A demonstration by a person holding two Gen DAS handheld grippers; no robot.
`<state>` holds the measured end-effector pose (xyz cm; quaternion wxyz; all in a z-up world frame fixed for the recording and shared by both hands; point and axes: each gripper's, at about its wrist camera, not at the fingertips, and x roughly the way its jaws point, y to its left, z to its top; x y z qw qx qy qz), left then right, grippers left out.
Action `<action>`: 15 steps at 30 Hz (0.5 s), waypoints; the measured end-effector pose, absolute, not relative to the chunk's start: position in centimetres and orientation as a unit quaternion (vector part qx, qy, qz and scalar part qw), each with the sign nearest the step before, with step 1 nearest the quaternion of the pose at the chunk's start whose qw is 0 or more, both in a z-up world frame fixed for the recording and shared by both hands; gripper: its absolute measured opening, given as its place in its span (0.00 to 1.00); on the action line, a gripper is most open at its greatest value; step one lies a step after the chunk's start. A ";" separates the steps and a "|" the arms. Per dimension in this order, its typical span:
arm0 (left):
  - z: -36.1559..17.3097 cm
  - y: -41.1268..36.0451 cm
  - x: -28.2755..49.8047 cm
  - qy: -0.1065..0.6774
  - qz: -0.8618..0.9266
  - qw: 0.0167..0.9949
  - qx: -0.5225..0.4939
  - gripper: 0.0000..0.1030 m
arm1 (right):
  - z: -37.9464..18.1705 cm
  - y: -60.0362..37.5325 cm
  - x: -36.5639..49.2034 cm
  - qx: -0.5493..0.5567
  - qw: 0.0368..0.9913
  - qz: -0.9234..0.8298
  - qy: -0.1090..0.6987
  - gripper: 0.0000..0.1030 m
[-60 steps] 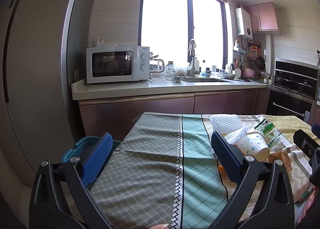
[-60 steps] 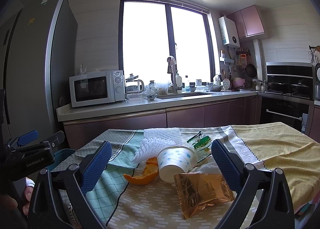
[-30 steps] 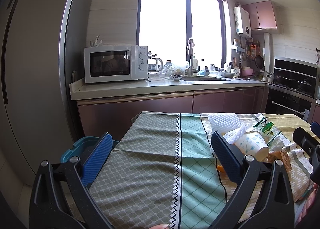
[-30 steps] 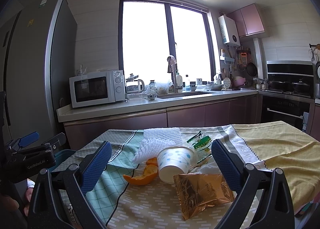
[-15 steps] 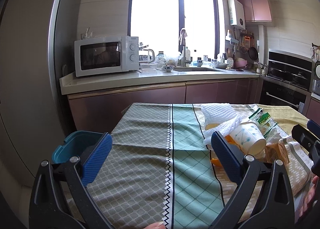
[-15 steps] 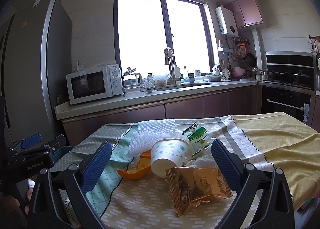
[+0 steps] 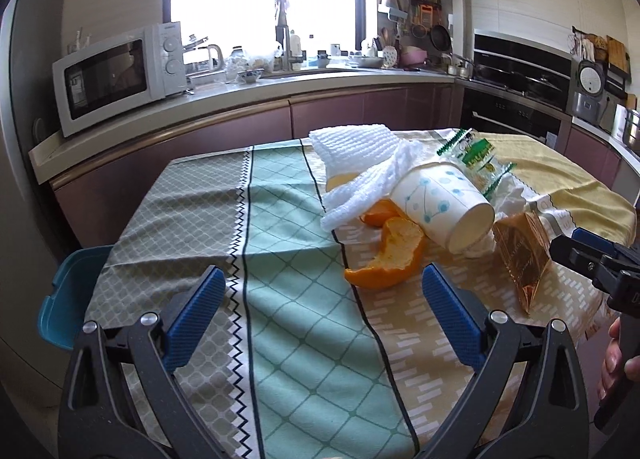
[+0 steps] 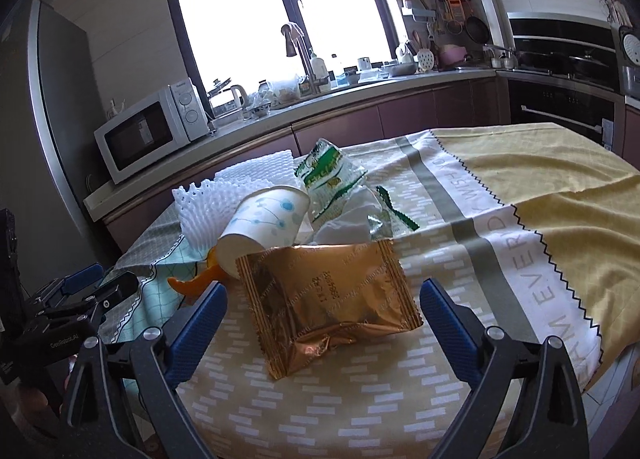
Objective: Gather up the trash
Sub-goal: 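Grasp the orange peel with the left tool while the right tool grasps the gold snack bag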
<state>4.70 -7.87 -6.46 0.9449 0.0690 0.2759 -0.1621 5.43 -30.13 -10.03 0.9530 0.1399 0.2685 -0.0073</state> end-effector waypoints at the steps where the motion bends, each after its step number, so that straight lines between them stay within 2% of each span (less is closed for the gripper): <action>1: -6.8 -8.2 5.1 0.283 -0.167 0.942 0.074 0.91 | -10.3 -30.3 5.5 0.141 0.952 -0.009 0.272 0.91; 7: -8.2 -10.0 7.5 0.330 -0.198 0.919 0.086 0.79 | -11.1 -32.8 6.3 0.188 0.943 0.005 0.275 0.91; 12: -8.8 -11.0 8.6 0.351 -0.219 0.906 0.093 0.74 | -12.4 -34.9 8.1 0.250 0.919 0.051 0.300 0.91; 15: -9.1 -11.6 9.1 0.363 -0.225 0.899 0.100 0.67 | -12.4 -34.7 8.5 0.247 0.918 0.074 0.303 0.91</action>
